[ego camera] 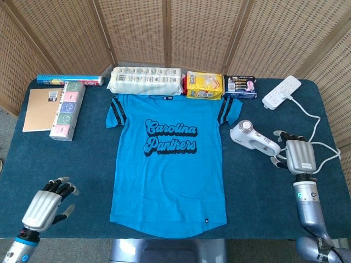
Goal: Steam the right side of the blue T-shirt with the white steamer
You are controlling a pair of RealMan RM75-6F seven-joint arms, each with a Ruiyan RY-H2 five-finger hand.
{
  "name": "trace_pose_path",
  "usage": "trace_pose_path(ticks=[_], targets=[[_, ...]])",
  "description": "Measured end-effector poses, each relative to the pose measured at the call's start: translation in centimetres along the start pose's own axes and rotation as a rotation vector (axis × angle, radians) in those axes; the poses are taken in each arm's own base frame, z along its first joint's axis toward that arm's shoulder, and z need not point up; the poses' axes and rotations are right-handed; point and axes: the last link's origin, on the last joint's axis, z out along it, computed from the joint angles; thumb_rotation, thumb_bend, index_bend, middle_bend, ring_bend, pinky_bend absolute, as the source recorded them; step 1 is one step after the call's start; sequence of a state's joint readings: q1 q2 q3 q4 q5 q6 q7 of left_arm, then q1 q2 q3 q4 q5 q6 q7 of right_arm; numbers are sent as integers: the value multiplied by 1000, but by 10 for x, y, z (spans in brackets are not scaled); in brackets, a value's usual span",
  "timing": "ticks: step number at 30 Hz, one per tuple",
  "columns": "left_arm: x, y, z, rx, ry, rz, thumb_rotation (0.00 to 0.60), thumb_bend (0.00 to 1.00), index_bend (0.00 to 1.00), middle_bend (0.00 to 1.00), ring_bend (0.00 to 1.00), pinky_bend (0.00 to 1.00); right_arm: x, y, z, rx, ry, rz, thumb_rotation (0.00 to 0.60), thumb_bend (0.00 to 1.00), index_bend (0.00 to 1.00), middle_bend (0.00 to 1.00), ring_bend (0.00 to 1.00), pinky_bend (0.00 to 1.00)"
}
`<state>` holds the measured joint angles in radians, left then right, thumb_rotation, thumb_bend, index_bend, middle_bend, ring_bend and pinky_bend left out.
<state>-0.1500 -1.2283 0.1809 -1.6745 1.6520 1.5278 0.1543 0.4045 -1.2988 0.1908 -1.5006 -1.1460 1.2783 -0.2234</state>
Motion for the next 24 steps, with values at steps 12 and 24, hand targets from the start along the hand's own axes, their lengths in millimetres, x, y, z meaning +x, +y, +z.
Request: trace_pose_path(ticks=[12, 24], targets=[[10, -56, -34, 225, 64, -27, 579, 288, 414, 389, 210, 242, 1, 37, -60, -65, 3, -31, 600, 224, 339, 421, 412, 365], [11, -75, -58, 314, 87, -46, 574, 287, 414, 389, 209, 242, 4, 57, -99, -133, 7, -18, 600, 224, 357, 429, 418, 364]])
